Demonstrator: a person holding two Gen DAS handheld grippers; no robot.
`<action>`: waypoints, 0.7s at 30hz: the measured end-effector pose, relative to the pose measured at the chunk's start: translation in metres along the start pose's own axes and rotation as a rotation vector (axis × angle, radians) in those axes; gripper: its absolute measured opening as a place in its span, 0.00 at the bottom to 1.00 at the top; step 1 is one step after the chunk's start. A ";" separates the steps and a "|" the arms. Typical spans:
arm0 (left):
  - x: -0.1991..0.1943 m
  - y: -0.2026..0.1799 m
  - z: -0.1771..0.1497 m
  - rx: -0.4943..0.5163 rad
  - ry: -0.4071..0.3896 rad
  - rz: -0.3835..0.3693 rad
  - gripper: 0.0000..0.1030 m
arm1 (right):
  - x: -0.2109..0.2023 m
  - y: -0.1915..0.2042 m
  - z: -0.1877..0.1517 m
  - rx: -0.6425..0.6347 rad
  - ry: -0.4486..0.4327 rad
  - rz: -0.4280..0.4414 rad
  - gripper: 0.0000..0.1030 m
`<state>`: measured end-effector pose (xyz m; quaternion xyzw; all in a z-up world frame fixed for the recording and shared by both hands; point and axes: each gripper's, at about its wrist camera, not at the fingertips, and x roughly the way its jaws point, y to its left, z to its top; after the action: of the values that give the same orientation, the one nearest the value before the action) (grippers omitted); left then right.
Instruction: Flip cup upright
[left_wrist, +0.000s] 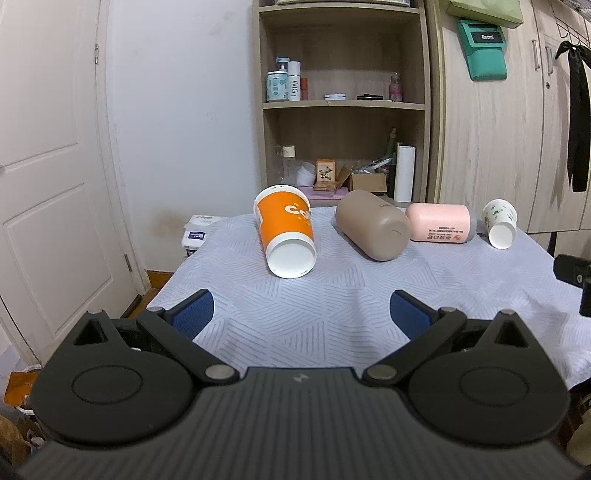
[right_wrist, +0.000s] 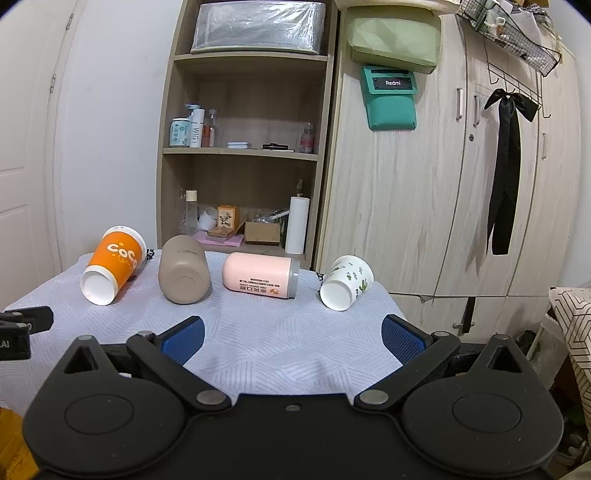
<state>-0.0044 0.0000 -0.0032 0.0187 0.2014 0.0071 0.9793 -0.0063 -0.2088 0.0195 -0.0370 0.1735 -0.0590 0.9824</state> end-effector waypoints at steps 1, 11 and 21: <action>0.000 0.001 0.000 -0.004 -0.002 -0.002 1.00 | 0.001 0.000 0.000 0.001 0.002 -0.003 1.00; -0.007 0.016 0.004 -0.079 -0.048 -0.036 1.00 | 0.000 -0.001 0.001 0.009 0.012 -0.026 1.00; -0.012 0.019 0.005 -0.088 -0.085 -0.047 1.00 | 0.003 -0.008 0.001 0.039 0.045 -0.052 1.00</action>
<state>-0.0139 0.0186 0.0071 -0.0286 0.1593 -0.0078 0.9868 -0.0042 -0.2172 0.0202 -0.0209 0.1933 -0.0888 0.9769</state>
